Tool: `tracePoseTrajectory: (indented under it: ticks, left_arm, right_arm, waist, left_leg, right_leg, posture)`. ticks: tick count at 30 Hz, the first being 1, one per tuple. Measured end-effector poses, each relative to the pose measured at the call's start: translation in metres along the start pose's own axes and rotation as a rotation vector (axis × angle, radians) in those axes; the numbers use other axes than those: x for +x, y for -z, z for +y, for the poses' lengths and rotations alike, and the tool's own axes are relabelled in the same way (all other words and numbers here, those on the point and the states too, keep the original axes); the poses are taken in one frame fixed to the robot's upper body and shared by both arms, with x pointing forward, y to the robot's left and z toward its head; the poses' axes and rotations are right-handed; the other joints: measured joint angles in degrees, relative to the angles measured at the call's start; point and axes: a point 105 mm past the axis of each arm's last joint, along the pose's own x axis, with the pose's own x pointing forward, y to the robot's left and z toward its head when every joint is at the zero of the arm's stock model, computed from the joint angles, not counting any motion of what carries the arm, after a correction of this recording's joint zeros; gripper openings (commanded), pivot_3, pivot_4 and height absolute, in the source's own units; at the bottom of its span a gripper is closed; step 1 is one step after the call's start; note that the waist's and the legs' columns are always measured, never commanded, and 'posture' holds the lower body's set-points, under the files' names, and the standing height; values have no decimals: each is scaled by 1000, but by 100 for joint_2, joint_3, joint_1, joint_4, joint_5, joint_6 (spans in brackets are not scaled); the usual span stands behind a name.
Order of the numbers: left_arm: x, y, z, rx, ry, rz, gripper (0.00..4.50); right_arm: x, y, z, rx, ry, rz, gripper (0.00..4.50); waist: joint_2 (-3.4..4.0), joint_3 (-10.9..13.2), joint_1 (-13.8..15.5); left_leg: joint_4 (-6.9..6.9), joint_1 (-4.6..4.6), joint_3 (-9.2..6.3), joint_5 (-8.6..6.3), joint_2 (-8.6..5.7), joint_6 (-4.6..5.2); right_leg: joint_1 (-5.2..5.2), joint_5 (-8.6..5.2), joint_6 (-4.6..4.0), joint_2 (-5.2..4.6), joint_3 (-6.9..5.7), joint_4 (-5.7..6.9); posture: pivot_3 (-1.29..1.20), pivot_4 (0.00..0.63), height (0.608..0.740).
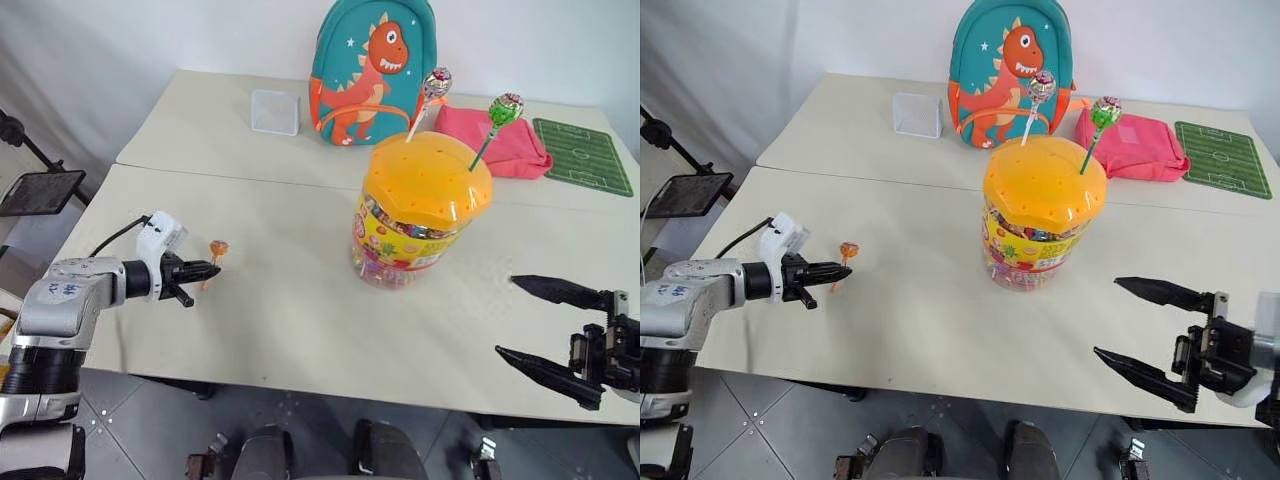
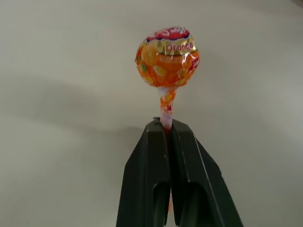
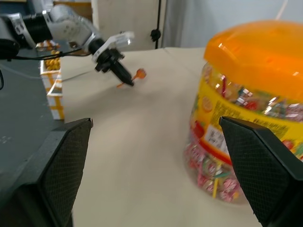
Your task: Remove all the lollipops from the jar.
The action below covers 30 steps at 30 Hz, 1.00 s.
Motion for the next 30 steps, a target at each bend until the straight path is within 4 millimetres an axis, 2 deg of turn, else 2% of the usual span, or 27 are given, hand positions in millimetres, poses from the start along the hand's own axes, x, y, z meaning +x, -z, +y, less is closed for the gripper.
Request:
tracePoseTrajectory:
  ticks: [1, 4, 8, 11, 13, 17, 19, 20, 22, 24, 30]
  left_arm:
    - [-2, 3, 1, -4, -15, 8, 39]
    - [-7, 14, 1, -32, -37, 54, 708]
    - [-18, 18, 0, -49, 2, 75, 1926]
    - [-35, 22, 1, -48, 83, 97, 2810]
    - [-48, 20, 7, -32, 114, 100, 2810]
    - [-58, -17, 13, 139, 253, -41, 2810]
    - [-52, -48, 3, 234, 351, -163, 3164]
    - [-45, -66, -4, 259, 400, -240, 3349]
    - [-30, -106, -25, 317, 524, -407, 3994]
    - [-19, -129, -41, 363, 602, -490, 4470]
    - [24, -197, -97, 341, 821, -726, 4470]
  right_arm:
    - [0, 1, 0, -1, -5, 2, 4500]
    - [-3, 5, 1, 7, -15, 21, 4500]
    - [-8, 9, 2, 33, 23, 12, 4500]
    - [-13, 7, 2, 66, 83, -22, 4500]
    - [-15, 2, 1, 78, 125, -45, 4500]
    - [-19, -24, -10, 30, 271, -162, 4500]
    - [-23, -32, -15, 11, 331, -199, 4500]
    - [-25, -34, -18, 8, 363, -215, 4500]
    - [-26, -40, -23, -12, 418, -242, 4500]
    - [-25, -43, -25, -27, 437, -256, 4500]
    - [-31, -46, -33, -26, 550, -306, 4500]
  waist:
    - [4, -1, -23]
    - [3, -1, -86]
    - [9, -4, -98]
    - [8, -4, -85]
    - [9, -3, -70]
    - [6, -4, -2]
    - [4, -5, 50]
    - [3, -6, 97]
    - [1, -7, 126]
    - [-2, -9, 96]
    - [-10, -4, 31]
  left_leg:
    - [0, 1, 1, 0, 0, 0]
    - [-29, 37, 5, -1, 4, -5]
    - [-40, 58, 11, -2, 5, -8]
    - [-39, 56, 21, -4, 7, -12]
    - [-39, 55, 32, -6, 7, -14]
    - [-28, 48, 45, -6, 3, -12]
    - [-27, 46, 46, -8, 0, -9]
    - [-20, 42, 44, -8, -2, -8]
    - [-11, 35, 43, -10, -5, -6]
    - [-13, 34, 46, -11, -6, -5]
    - [-15, 30, 42, -11, -5, -3]
  right_leg:
    - [-1, 0, 0, 0, 1, 2]
    - [0, -1, -2, 3, 18, 13]
    - [1, -3, -6, 3, 29, 21]
    - [-1, -4, -8, 5, 28, 20]
    - [-2, -5, -9, 5, 27, 18]
    - [2, -5, -10, 3, 23, 15]
    - [3, -5, -9, 2, 22, 17]
    - [3, -4, -7, 3, 20, 18]
    - [2, 0, -1, 2, 19, 19]
    - [0, 1, 1, 3, 17, 19]
    - [-1, 1, 3, 3, 8, 12]
  posture:
    - [0, 150, 740]
    - [0, 150, 740]
    - [0, 150, 740]
    - [0, 150, 740]
    - [0, 150, 740]
    - [0, 150, 740]
    - [0, 150, 740]
    - [0, 150, 740]
    - [0, 150, 740]
    - [0, 150, 740]
    - [0, 150, 740]
